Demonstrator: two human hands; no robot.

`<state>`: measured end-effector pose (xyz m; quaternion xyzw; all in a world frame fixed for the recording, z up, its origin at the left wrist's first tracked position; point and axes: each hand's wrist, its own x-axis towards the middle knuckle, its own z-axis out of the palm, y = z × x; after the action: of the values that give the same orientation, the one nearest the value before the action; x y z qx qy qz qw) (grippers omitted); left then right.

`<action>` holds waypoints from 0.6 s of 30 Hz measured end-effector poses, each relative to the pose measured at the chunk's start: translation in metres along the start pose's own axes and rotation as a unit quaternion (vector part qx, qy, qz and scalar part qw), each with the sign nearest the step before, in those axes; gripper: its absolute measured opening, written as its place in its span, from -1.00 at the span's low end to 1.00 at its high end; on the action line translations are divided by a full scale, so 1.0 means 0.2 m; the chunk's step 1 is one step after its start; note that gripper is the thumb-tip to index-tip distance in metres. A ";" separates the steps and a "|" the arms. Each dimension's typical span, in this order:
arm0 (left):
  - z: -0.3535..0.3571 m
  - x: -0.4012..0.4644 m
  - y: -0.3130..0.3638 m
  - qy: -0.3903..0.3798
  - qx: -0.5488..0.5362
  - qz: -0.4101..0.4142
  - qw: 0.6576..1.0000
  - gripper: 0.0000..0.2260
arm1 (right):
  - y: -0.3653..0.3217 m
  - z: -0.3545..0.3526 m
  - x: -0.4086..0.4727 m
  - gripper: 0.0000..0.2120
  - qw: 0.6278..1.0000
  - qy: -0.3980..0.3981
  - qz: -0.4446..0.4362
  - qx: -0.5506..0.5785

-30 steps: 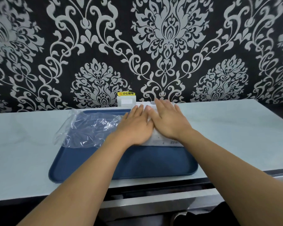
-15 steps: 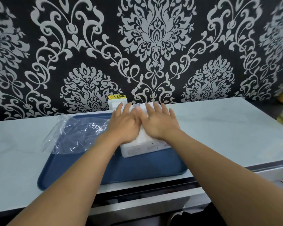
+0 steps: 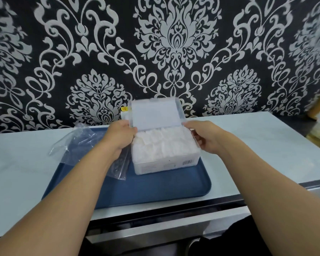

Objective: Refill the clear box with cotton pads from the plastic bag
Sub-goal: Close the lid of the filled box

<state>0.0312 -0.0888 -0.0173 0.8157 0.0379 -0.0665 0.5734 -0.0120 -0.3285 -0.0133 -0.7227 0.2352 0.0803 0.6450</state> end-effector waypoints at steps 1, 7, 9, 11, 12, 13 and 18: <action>-0.01 0.00 0.01 -0.013 -0.038 -0.014 0.999 -0.86 | 0.01 0.00 0.00 -0.87 1.000 -0.011 -0.003 0.012; -0.07 -0.07 0.09 -0.016 -0.248 -0.075 0.966 -0.54 | -0.01 -0.06 -0.04 -0.67 0.984 -0.031 -0.016 0.172; -0.11 -0.09 0.09 -0.037 -0.259 -0.073 0.962 -0.49 | -0.02 -0.09 -0.06 -0.59 0.982 -0.038 -0.018 0.184; -0.13 -0.10 0.08 -0.065 -0.219 -0.049 0.972 -0.58 | -0.02 -0.10 -0.09 -0.49 0.992 -0.034 -0.043 0.116; -0.13 -0.11 0.08 -0.078 -0.178 -0.034 0.980 -0.66 | -0.03 -0.09 -0.11 -0.50 0.996 -0.026 -0.062 0.063; -0.13 -0.12 0.07 -0.084 -0.132 -0.021 0.987 -0.73 | -0.03 -0.08 -0.13 -0.56 0.996 -0.019 -0.083 0.012; -0.14 -0.15 0.01 -0.059 -0.031 0.001 0.998 -0.70 | -0.02 -0.07 -0.21 -0.75 0.984 0.002 -0.146 -0.104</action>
<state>0.0040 -0.0633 -0.0025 0.7920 0.0056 -0.1123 0.6001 -0.0505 -0.3317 0.0104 -0.8126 0.1186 0.0076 0.5706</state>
